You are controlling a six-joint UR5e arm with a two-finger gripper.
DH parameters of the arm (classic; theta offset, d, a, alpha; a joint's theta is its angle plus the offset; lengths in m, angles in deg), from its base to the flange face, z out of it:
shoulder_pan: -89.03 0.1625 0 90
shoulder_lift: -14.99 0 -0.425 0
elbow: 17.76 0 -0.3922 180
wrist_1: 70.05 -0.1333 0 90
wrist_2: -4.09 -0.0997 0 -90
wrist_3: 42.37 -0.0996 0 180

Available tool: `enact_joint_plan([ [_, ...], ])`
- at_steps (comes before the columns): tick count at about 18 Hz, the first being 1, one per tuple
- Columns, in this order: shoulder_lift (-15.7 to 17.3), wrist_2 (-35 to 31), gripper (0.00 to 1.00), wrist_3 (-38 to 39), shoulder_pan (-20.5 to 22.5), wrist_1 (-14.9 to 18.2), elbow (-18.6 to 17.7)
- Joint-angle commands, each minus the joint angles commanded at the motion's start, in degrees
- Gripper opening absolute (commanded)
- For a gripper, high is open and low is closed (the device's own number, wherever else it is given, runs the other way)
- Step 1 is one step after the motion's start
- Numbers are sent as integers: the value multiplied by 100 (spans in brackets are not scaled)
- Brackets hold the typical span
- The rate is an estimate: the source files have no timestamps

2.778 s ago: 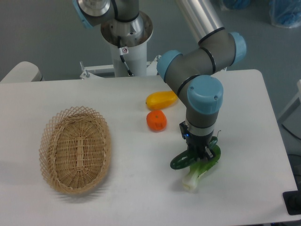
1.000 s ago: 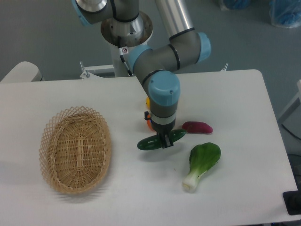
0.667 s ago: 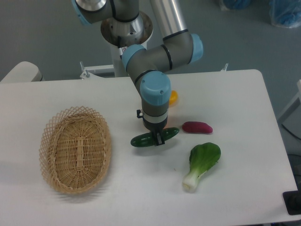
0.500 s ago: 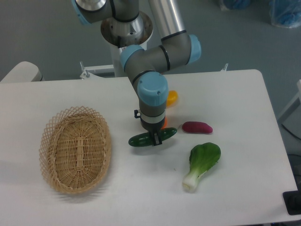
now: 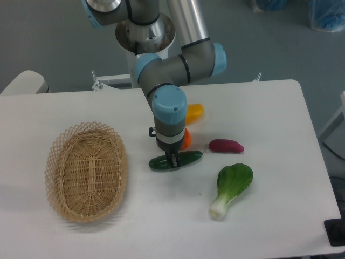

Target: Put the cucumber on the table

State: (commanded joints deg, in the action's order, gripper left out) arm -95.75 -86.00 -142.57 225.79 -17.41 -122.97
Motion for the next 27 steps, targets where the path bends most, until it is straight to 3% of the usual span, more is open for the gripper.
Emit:
enact_joint_plan([
  [4,0,0,100,62,53,9,132],
  [15,-184,44,100,44,553,149,1107],
  [20,-527,184,100,210,791,992,1941],
  [27,-852,184,100,299,922,1081,2426],
])
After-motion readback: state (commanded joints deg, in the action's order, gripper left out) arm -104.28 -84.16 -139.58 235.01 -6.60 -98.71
